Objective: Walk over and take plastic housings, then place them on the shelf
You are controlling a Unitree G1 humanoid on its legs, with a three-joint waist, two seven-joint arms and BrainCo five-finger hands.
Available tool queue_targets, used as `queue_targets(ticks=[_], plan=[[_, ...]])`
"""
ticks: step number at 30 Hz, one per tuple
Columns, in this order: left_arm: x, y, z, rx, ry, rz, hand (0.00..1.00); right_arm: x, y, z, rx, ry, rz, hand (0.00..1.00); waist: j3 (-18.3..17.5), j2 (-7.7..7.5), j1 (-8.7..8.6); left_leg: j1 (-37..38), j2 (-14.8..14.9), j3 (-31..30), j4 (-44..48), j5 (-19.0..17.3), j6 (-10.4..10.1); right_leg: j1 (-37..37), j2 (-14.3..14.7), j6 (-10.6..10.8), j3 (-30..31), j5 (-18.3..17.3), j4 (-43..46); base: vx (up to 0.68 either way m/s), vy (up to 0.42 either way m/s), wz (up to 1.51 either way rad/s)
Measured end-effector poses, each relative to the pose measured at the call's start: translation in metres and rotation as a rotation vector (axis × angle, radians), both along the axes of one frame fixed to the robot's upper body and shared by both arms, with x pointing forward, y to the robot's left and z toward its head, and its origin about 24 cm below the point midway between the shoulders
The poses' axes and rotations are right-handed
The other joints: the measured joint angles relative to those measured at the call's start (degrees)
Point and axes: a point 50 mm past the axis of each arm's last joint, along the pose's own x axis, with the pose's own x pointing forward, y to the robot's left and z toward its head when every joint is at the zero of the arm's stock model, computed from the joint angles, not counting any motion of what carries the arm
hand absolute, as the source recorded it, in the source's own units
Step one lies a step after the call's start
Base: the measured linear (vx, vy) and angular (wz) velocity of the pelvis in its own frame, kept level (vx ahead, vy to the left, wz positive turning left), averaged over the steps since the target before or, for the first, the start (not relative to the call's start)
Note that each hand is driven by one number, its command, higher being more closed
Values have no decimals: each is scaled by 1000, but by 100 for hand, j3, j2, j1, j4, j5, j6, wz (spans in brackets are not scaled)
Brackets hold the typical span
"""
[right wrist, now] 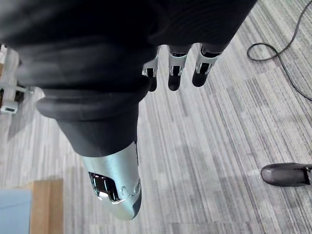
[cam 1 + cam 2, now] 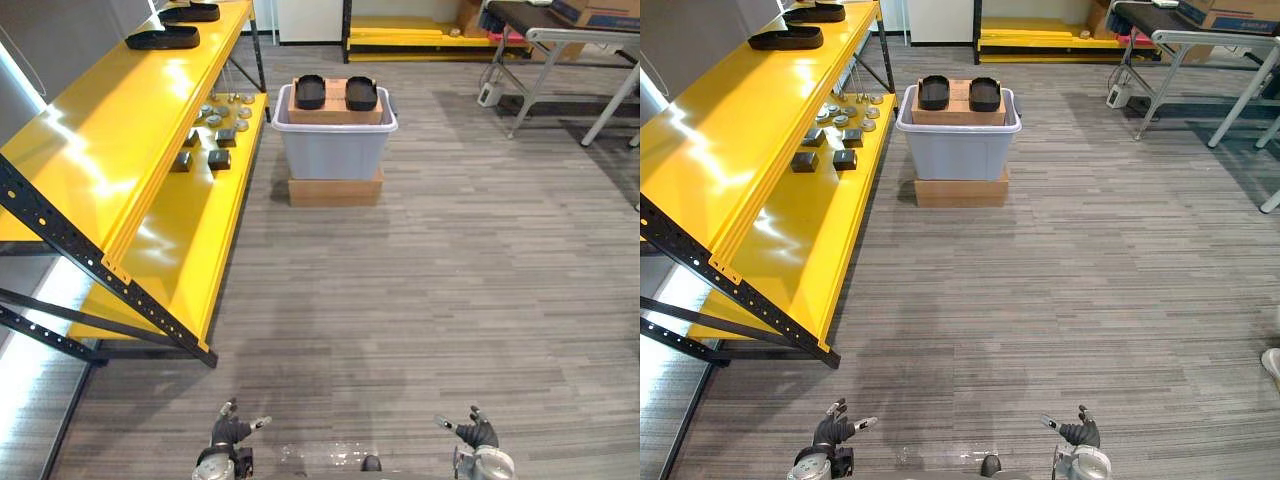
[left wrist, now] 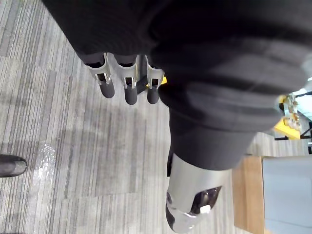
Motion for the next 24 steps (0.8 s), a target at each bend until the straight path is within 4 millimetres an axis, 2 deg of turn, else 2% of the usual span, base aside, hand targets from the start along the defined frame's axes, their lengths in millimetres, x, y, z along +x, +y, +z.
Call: queue_targets(ticks=[5, 24], plan=[[3, -1, 2, -9, -15, -15, 0, 6, -4, 4, -36, -15, 35, 0, 20, 17, -9, 11, -27, 83, 3, -1, -1, -6, -29, 0, 20, 0, 4, -16, 5, -3], [1, -1, 2, -7, -13, -14, 0, 5, -4, 4, -35, -11, 31, 0, 19, 20, -9, -2, -22, 215, 13, -8, 11, -44, -22, -65, 82, 43, 0, -33, -7, -2]])
